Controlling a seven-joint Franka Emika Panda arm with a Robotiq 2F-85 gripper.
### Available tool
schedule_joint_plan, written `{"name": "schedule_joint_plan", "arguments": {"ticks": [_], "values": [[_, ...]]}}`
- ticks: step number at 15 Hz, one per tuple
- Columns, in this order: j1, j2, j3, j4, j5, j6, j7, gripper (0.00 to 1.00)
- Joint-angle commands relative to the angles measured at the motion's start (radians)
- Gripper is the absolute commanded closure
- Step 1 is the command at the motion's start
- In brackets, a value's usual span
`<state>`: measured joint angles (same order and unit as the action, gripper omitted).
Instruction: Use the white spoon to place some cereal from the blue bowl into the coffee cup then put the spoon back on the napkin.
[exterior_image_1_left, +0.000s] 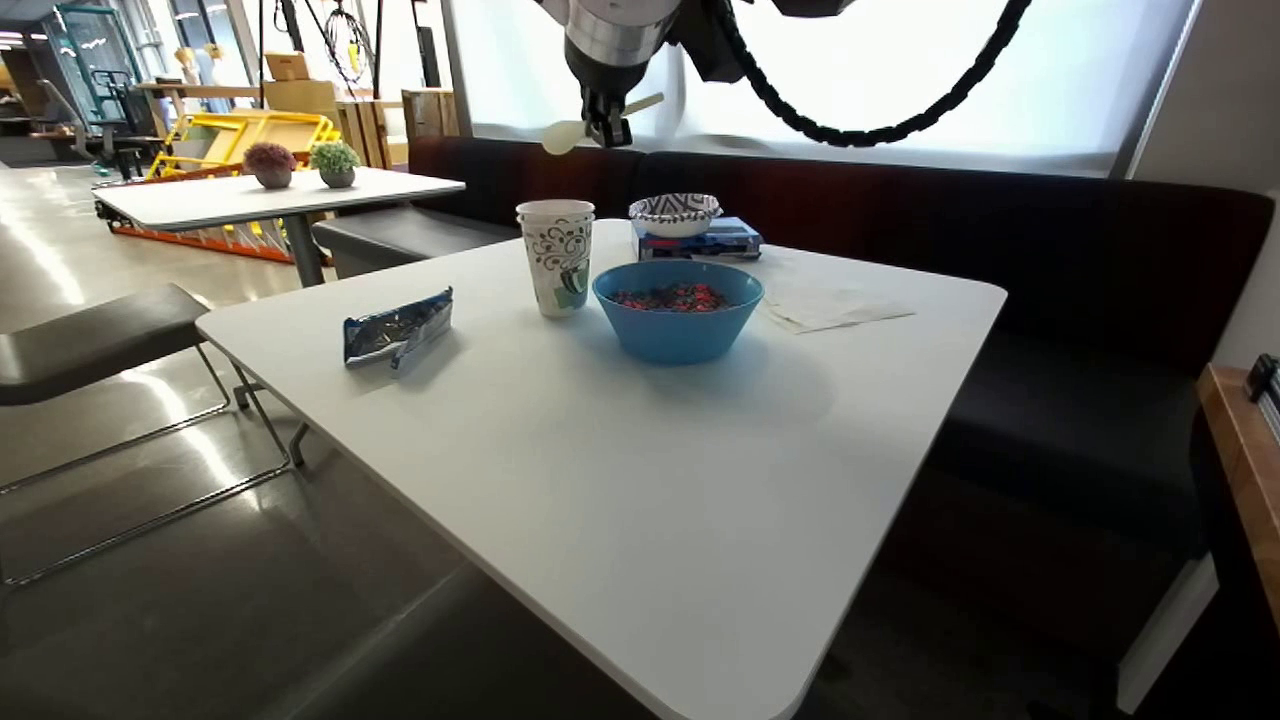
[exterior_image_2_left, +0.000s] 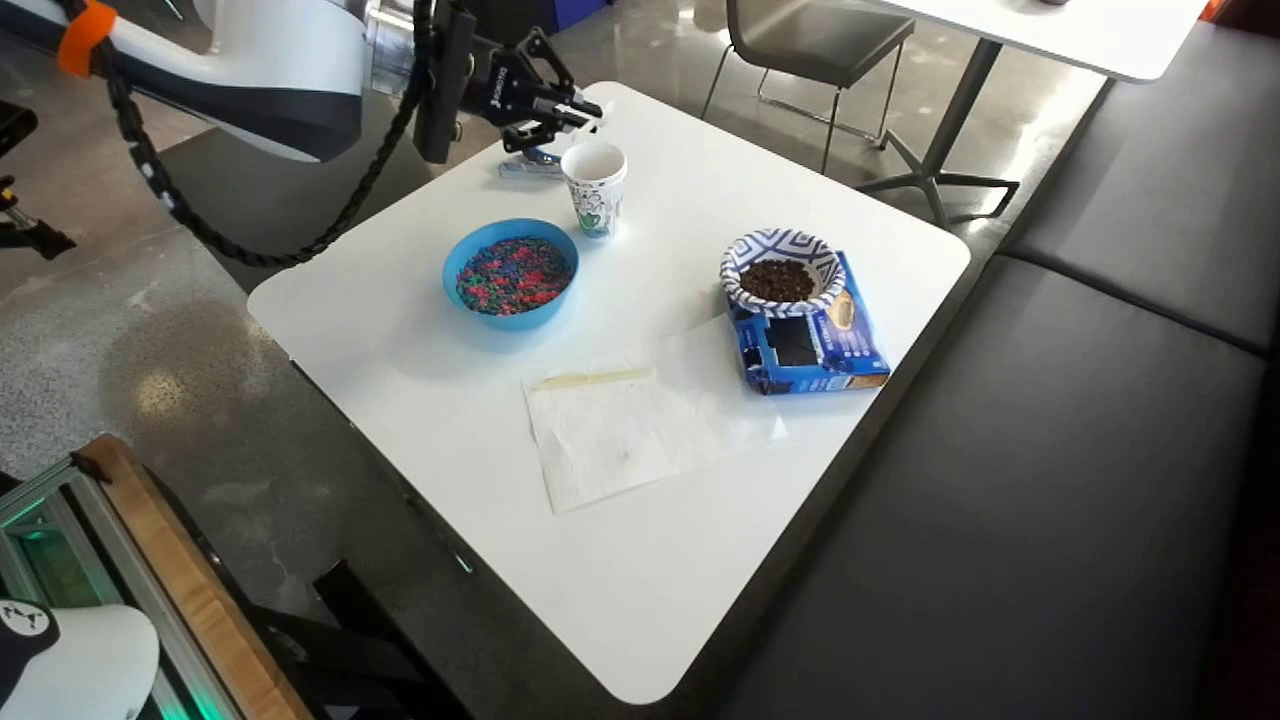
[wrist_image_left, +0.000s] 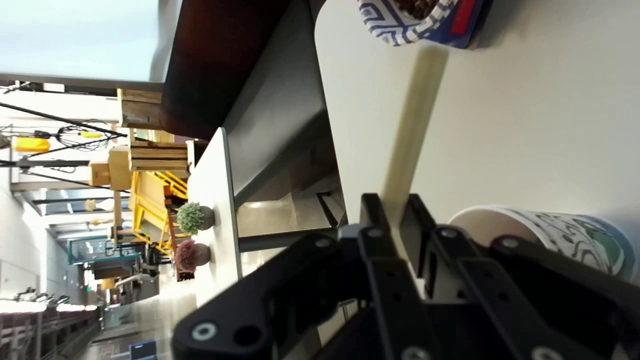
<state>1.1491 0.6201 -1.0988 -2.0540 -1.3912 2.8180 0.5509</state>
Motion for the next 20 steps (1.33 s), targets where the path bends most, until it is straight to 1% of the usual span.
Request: {"name": "schedule_joint_plan", "arguments": {"ticks": [1,3,4,6,8,9,11,12,13,15,17,20], "values": [[0.076,0.042,-0.064,-0.018,-0.109,-0.047,0.158,0.96],[0.079,0.029,-0.058,-0.04,-0.091,-0.067,0.171,0.96],[0.073,0.007,-0.046,-0.057,-0.062,-0.063,0.149,0.96],[0.074,-0.029,-0.047,-0.083,-0.033,-0.058,0.13,0.96],[0.07,-0.122,-0.05,-0.126,0.031,-0.031,0.077,0.96],[0.028,-0.213,0.002,-0.134,-0.006,-0.068,0.082,0.96],[0.032,-0.286,-0.019,-0.157,-0.005,-0.041,0.074,0.96],[0.022,-0.334,-0.022,-0.167,-0.007,-0.035,0.068,0.96],[0.046,-0.352,-0.075,-0.182,0.02,0.004,0.049,0.96],[0.023,-0.431,-0.099,-0.203,0.023,0.047,0.022,0.96],[-0.011,-0.492,-0.13,-0.224,0.021,0.121,-0.001,0.96],[-0.091,-0.56,-0.165,-0.272,0.033,0.272,-0.058,0.96]]}}
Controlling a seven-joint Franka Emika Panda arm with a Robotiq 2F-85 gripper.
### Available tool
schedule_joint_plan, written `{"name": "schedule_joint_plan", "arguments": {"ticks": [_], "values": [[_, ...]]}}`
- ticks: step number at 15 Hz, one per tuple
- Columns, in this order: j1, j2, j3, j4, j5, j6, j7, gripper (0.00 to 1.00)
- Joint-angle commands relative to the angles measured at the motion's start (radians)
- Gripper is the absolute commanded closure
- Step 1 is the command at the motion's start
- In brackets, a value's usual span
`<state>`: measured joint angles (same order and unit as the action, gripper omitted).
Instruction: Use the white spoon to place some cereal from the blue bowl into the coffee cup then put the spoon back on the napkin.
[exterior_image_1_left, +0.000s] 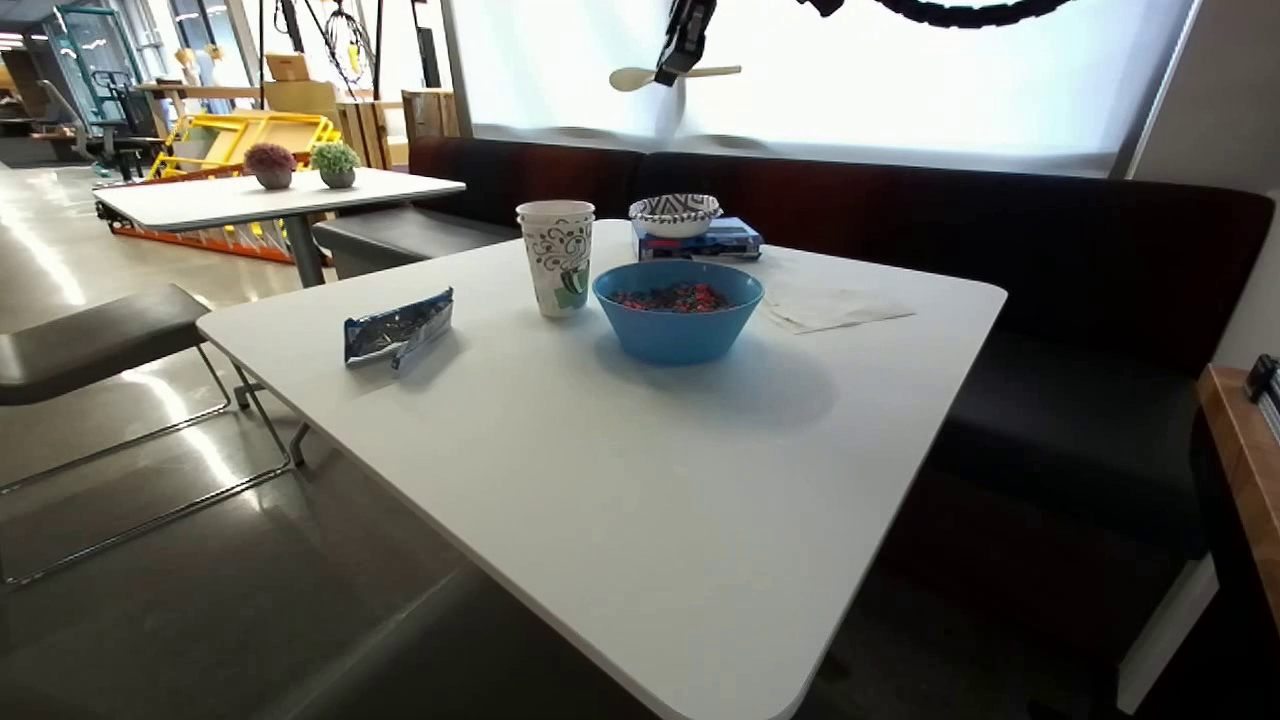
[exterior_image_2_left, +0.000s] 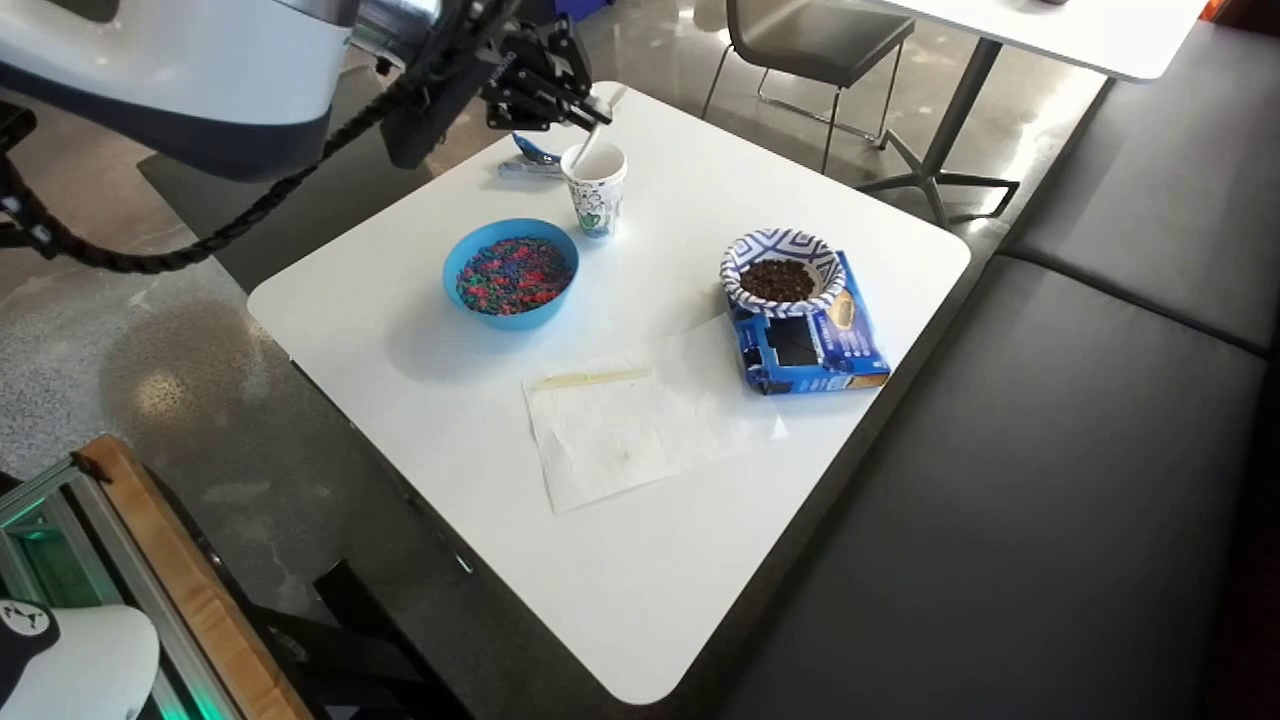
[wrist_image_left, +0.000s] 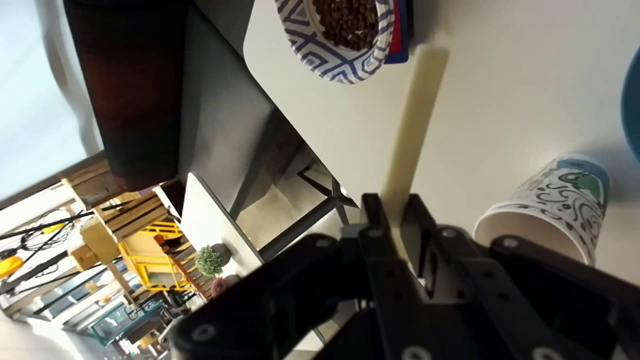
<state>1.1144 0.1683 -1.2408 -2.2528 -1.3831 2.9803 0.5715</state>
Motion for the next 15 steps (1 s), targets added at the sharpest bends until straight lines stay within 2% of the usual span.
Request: {"name": "schedule_joint_plan", "arguments": {"ticks": [1,4,6,7,8,15], "values": [[-0.09,-0.122,-0.034,-0.098,0.028,0.173,-0.1,0.96],[-0.204,-0.141,-0.052,-0.2,0.06,0.361,-0.169,0.96],[-0.293,-0.121,-0.052,-0.284,0.04,0.491,-0.174,0.96],[-0.237,-0.1,-0.054,-0.196,0.029,0.41,-0.134,0.96],[-0.263,-0.1,-0.056,-0.222,0.028,0.434,-0.146,0.86],[-0.246,-0.098,-0.051,-0.198,0.029,0.432,-0.146,0.86]]}}
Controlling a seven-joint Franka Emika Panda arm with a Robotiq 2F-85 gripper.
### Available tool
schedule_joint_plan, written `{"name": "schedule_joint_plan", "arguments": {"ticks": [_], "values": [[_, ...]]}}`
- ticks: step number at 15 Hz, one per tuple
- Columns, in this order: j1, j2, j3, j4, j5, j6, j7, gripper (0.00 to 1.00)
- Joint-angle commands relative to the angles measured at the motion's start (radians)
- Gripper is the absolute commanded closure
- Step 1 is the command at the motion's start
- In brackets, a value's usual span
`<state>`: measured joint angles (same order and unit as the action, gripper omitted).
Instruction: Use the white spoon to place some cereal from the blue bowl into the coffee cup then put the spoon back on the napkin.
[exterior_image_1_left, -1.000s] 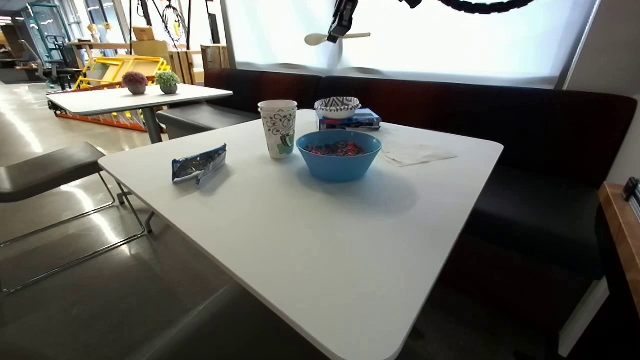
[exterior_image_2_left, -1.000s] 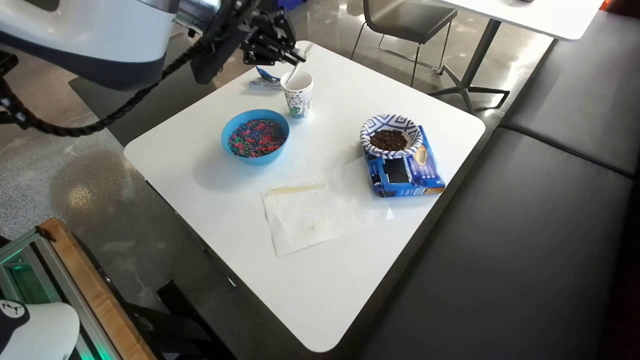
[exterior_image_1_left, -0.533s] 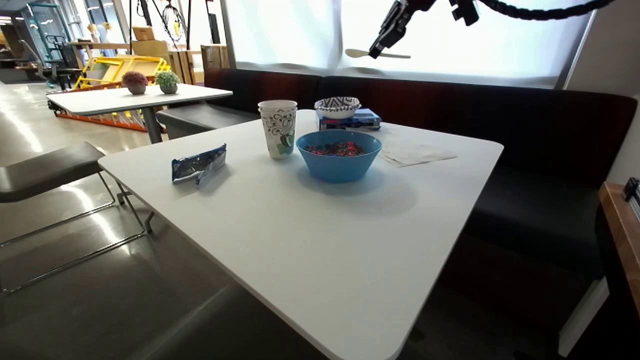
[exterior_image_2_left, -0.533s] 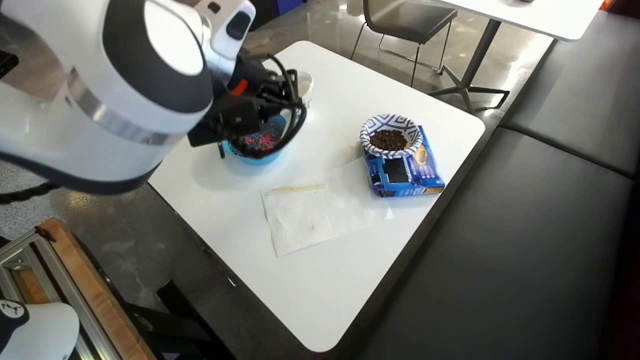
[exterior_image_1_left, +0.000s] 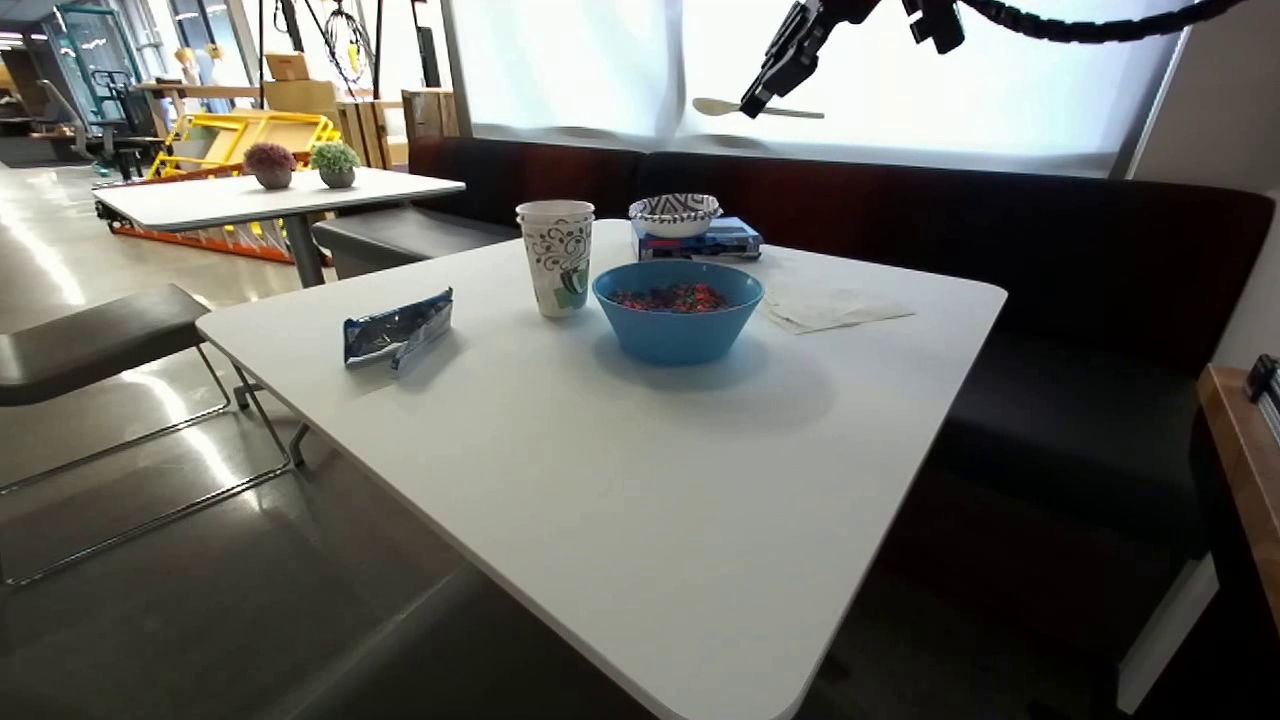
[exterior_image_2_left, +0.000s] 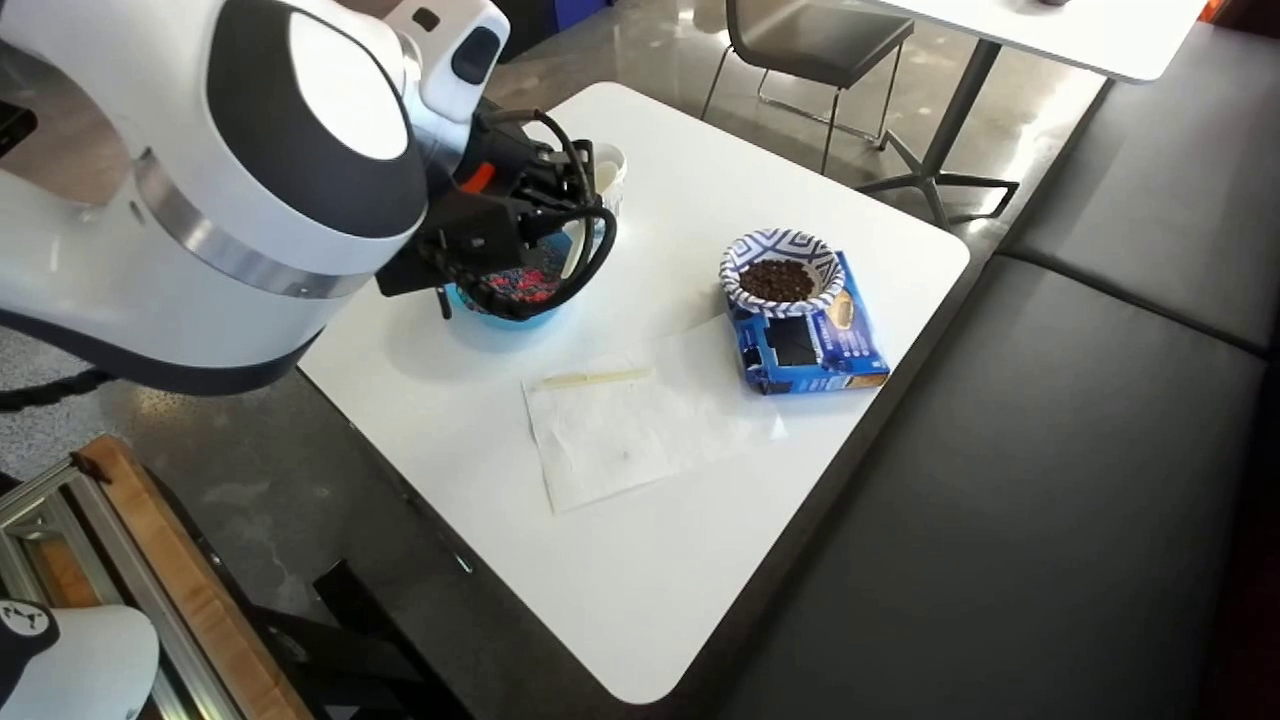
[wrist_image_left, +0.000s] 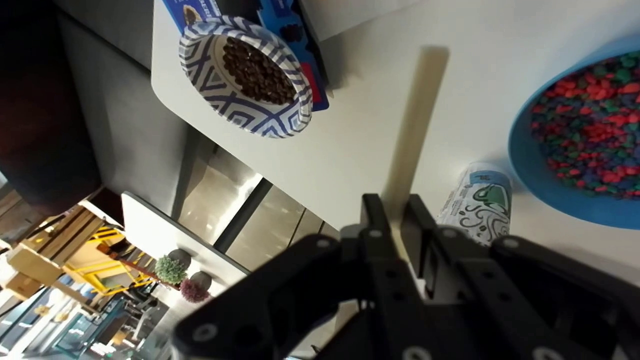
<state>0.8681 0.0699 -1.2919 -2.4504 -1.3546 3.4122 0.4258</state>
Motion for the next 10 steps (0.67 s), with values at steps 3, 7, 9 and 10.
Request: {"name": "schedule_joint_plan", "arguments": {"ticks": [3,7,9,10], "values": [[-0.03,0.017,0.017,-0.001,0.034,0.013,0.044,0.96],[-0.124,0.106,0.058,-0.016,0.044,0.038,0.086,0.96],[-0.195,0.166,0.095,0.001,0.055,0.066,0.1,0.96],[-0.239,0.201,0.119,0.016,0.061,0.081,0.108,0.96]]}}
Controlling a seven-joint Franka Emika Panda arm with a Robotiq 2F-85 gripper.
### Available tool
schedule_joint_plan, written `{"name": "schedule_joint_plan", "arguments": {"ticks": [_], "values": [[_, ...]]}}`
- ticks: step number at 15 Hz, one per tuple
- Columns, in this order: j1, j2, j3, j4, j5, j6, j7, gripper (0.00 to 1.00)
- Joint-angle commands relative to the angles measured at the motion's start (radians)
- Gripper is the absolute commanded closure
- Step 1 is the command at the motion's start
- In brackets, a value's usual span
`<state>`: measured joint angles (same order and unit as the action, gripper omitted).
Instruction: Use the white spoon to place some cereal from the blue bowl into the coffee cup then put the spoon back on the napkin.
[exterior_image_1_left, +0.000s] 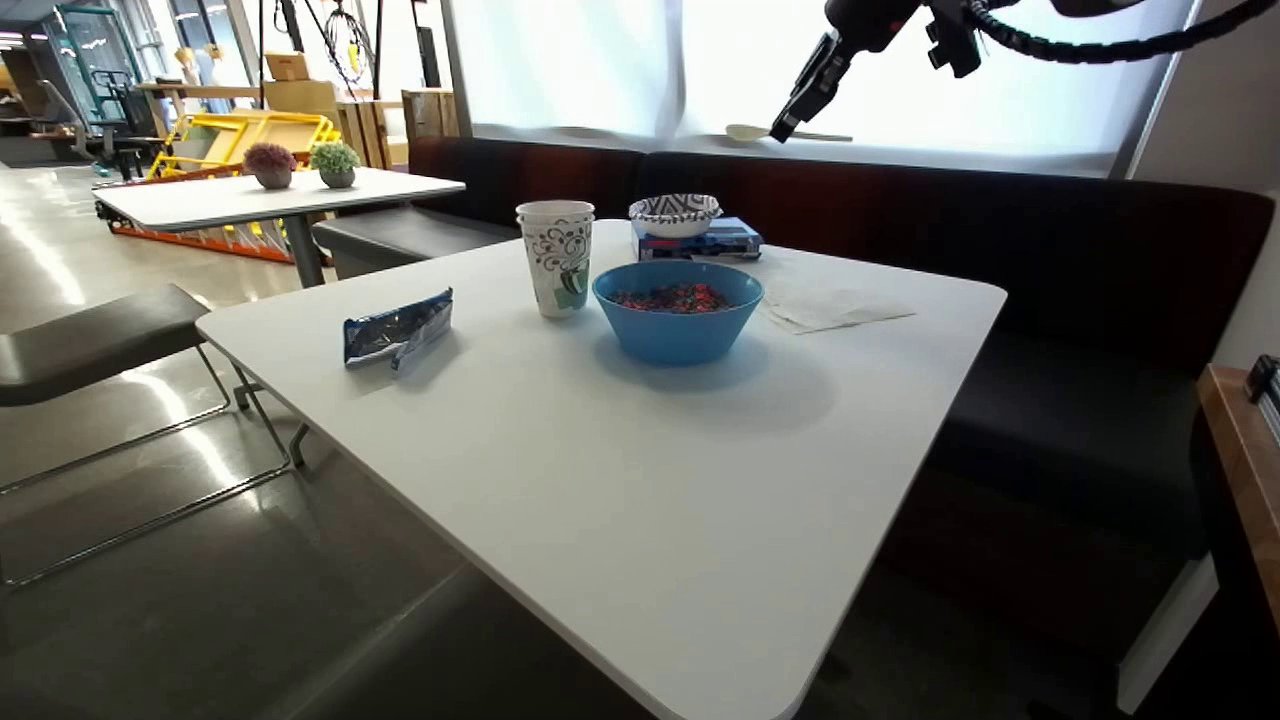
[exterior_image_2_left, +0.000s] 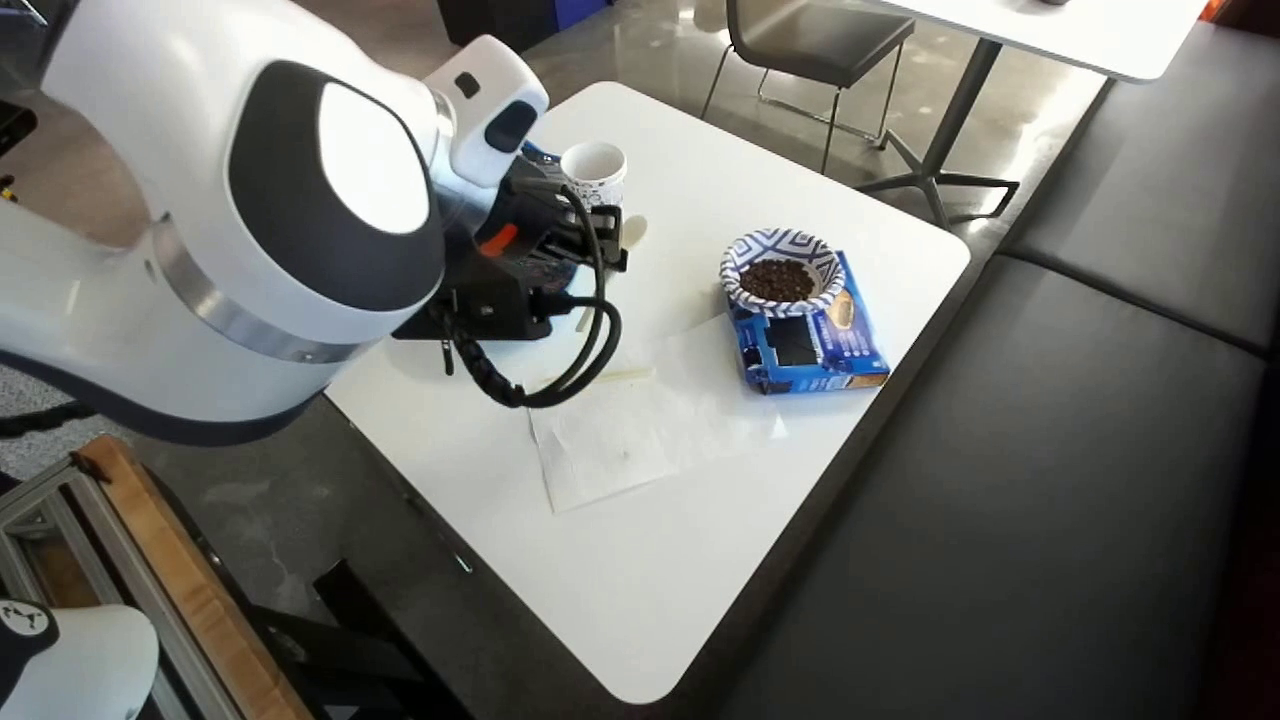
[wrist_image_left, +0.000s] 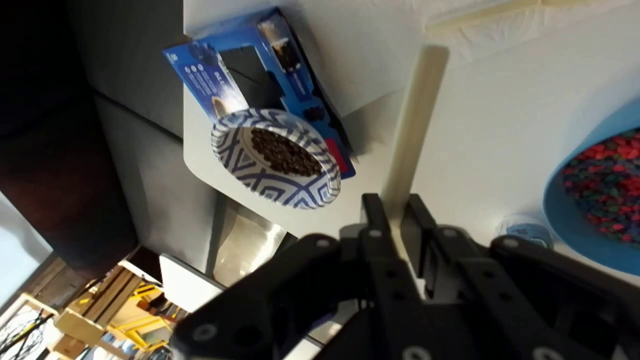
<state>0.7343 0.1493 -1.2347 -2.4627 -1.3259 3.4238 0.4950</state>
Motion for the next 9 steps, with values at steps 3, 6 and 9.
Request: {"name": "schedule_joint_plan", "arguments": {"ticks": [3,6,9], "values": [[-0.265,0.232,0.164,0.093,0.052,0.125,0.08,0.96],[-0.427,0.328,0.284,0.179,0.039,0.138,0.151,0.96],[-0.582,0.397,0.422,0.253,-0.025,0.101,0.235,0.96]]}}
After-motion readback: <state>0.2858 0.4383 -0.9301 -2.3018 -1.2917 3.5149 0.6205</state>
